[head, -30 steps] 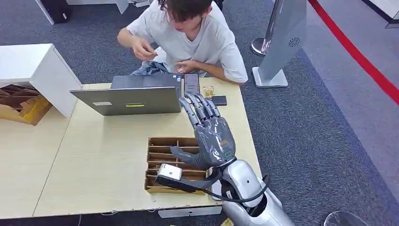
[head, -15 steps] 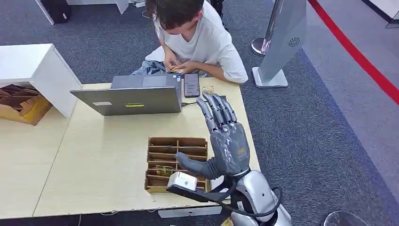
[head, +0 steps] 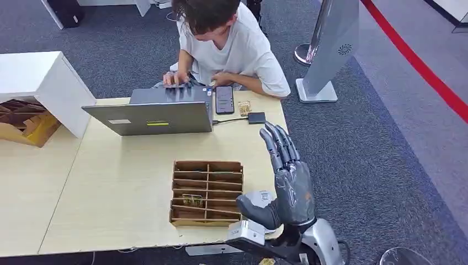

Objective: Pass the card to the sensor for recognition and then transmit it.

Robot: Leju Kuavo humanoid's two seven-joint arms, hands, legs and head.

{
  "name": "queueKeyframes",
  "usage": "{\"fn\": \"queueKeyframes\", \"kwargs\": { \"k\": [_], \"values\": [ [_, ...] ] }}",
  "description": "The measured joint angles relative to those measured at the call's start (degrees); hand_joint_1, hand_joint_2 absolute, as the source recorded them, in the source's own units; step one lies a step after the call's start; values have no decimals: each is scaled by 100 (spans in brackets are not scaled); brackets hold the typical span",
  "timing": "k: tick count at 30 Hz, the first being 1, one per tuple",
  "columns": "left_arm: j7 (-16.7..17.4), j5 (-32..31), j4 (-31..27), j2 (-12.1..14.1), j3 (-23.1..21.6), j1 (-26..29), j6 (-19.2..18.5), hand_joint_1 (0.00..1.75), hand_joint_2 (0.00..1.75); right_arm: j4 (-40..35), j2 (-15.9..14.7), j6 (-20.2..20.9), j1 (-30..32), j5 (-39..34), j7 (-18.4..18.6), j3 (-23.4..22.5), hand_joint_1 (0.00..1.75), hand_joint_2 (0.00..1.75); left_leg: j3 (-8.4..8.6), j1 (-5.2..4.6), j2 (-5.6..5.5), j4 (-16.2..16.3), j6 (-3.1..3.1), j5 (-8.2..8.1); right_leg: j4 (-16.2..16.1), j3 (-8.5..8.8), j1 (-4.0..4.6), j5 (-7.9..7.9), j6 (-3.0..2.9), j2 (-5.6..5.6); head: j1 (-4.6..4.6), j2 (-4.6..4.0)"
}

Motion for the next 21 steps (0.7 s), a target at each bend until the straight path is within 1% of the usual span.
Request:
{"fn": "queueKeyframes", "kwargs": {
  "k": [2,5,8,12,15,16,18,21],
  "values": [
    [2,20,0,0,2,7,20,0,0,-46,0,-39,186,-258,-175,-101,0,0,-1,0,-2,0,0,0,0,2,0,0,0,-4,2,0],
    [2,28,0,0,4,28,50,0,0,-79,4,-81,547,-853,-517,-297,0,0,-2,0,-2,0,0,-1,0,1,0,-1,0,-3,2,0],
    [2,44,0,-2,18,53,98,0,0,-79,9,-98,891,-1498,-708,-455,0,0,-3,0,-1,0,3,-5,-1,1,0,-3,1,-2,2,0],
    [2,42,0,-4,28,64,133,0,0,-22,22,-125,1207,-2545,-997,-581,0,0,-2,0,0,-1,4,-7,-1,1,0,-6,-1,-2,0,0],
    [-4,41,0,-4,35,66,142,0,0,238,22,-218,1345,-3609,-1431,-653,0,0,-2,0,0,-1,4,-7,-1,2,0,-6,-1,-2,0,0],
    [-15,42,0,-4,39,66,151,0,0,360,22,-258,1377,-3807,-1551,-662,0,0,-2,0,0,-1,4,-7,-1,2,0,-6,-1,-2,0,0],
    [-35,44,0,-7,55,69,173,0,0,595,37,-363,1412,-3976,-1720,-662,0,0,-2,0,1,-1,4,-7,-1,2,0,-6,-1,-2,0,0],
    [-65,44,0,-7,63,73,203,0,0,1044,66,-627,1415,-4187,-1923,-625,0,0,-2,0,0,-1,4,-7,-1,3,0,-6,-1,-3,0,0]
  ]
}}
